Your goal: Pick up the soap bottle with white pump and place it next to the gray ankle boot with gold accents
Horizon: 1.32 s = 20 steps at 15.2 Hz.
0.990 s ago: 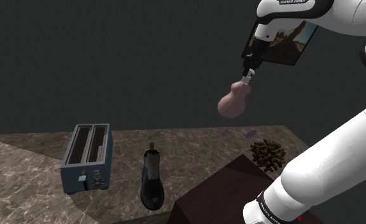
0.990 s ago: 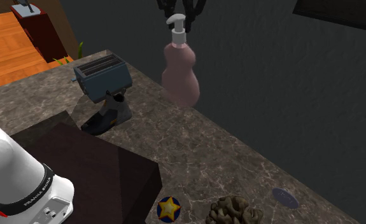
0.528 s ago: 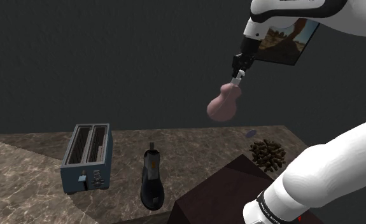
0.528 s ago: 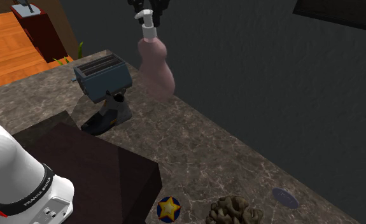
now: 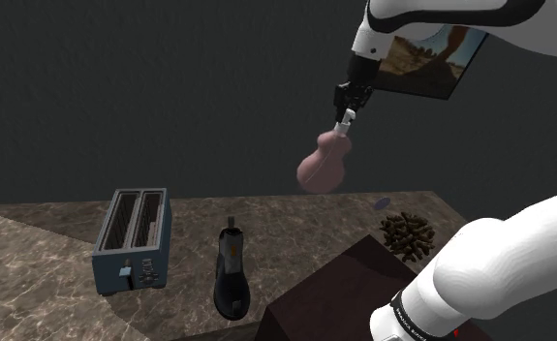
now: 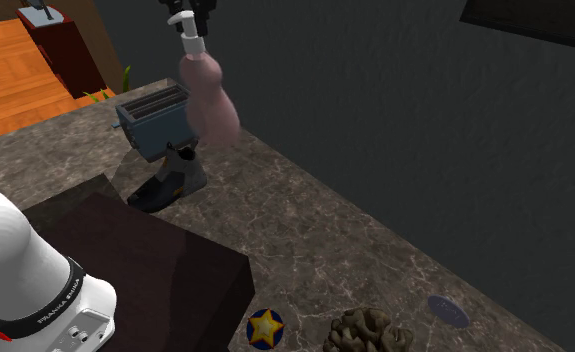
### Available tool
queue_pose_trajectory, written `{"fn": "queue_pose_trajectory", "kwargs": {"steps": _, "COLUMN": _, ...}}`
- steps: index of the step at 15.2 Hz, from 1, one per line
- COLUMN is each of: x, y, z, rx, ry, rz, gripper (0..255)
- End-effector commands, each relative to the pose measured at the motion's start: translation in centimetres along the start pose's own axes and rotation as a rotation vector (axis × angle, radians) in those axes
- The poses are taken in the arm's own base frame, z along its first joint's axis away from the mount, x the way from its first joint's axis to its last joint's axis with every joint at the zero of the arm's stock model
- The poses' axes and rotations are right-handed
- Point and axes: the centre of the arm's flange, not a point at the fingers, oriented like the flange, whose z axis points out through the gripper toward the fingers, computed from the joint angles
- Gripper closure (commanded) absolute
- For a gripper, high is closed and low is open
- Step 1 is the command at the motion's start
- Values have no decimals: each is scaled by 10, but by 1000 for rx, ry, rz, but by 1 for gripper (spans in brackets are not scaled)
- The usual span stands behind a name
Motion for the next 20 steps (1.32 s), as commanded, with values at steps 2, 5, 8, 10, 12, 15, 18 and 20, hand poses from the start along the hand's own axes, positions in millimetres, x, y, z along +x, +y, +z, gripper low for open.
{"fn": "queue_pose_trajectory", "kwargs": {"steps": 2, "x": 1, "y": -6, "z": 14, "rx": 0, "ry": 1, "rz": 1, "gripper": 255}}
{"fn": "queue_pose_trajectory", "kwargs": {"steps": 5, "x": 1, "y": -6, "z": 30, "rx": 0, "ry": 1, "rz": 1, "gripper": 255}}
{"fn": "queue_pose_trajectory", "kwargs": {"steps": 8, "x": 2, "y": -6, "z": 46, "rx": 0, "ry": 1, "rz": 1, "gripper": 255}}
{"fn": "queue_pose_trajectory", "kwargs": {"steps": 10, "x": 2, "y": -6, "z": 56, "rx": 0, "ry": 1, "rz": 1, "gripper": 255}}
{"fn": "queue_pose_trajectory", "kwargs": {"steps": 12, "x": 2, "y": -5, "z": 67, "rx": 0, "ry": 1, "rz": 1, "gripper": 255}}
{"fn": "queue_pose_trajectory", "kwargs": {"steps": 15, "x": 3, "y": -5, "z": 83, "rx": 0, "ry": 1, "rz": 1, "gripper": 255}}
{"fn": "queue_pose_trajectory", "kwargs": {"steps": 18, "x": 3, "y": -5, "z": 98, "rx": 0, "ry": 1, "rz": 1, "gripper": 255}}
{"fn": "queue_pose_trajectory", "kwargs": {"steps": 20, "x": 4, "y": -5, "z": 109, "rx": 0, "ry": 1, "rz": 1, "gripper": 255}}
